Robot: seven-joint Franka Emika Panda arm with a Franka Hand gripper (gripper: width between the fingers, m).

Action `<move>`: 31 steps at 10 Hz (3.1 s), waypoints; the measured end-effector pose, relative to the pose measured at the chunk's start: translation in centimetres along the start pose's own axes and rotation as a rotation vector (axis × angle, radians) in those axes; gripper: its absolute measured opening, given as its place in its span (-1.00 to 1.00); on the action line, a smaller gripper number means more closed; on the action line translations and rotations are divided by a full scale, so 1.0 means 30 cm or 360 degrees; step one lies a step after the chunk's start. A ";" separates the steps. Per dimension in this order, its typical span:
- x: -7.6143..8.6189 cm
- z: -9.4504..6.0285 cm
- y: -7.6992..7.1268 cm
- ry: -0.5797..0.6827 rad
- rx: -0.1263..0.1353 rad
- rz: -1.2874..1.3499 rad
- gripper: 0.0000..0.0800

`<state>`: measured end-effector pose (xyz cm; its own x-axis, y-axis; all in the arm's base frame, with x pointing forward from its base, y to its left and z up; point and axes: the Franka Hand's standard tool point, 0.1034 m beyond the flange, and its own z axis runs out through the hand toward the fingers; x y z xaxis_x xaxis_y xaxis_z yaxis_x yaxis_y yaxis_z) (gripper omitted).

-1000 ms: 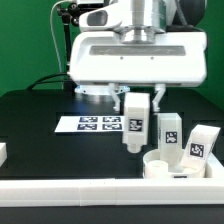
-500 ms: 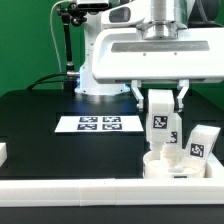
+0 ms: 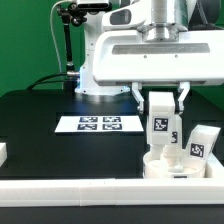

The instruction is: Assemble stool

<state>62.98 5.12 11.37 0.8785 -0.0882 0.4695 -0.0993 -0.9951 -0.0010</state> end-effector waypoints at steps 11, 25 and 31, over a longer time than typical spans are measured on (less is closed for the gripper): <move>-0.033 0.043 -0.017 0.0098 -0.0006 -0.0031 -0.15; -0.059 0.088 -0.024 0.0228 -0.0019 -0.0072 -0.15; -0.053 0.088 0.014 0.0211 -0.0024 -0.0079 -0.15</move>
Offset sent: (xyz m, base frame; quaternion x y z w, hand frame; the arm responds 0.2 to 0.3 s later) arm 0.0000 0.0000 0.0000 0.0000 0.0000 0.0000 1.0000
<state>62.78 4.71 8.29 0.8133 -0.0313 0.5810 -0.0654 -0.9971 0.0377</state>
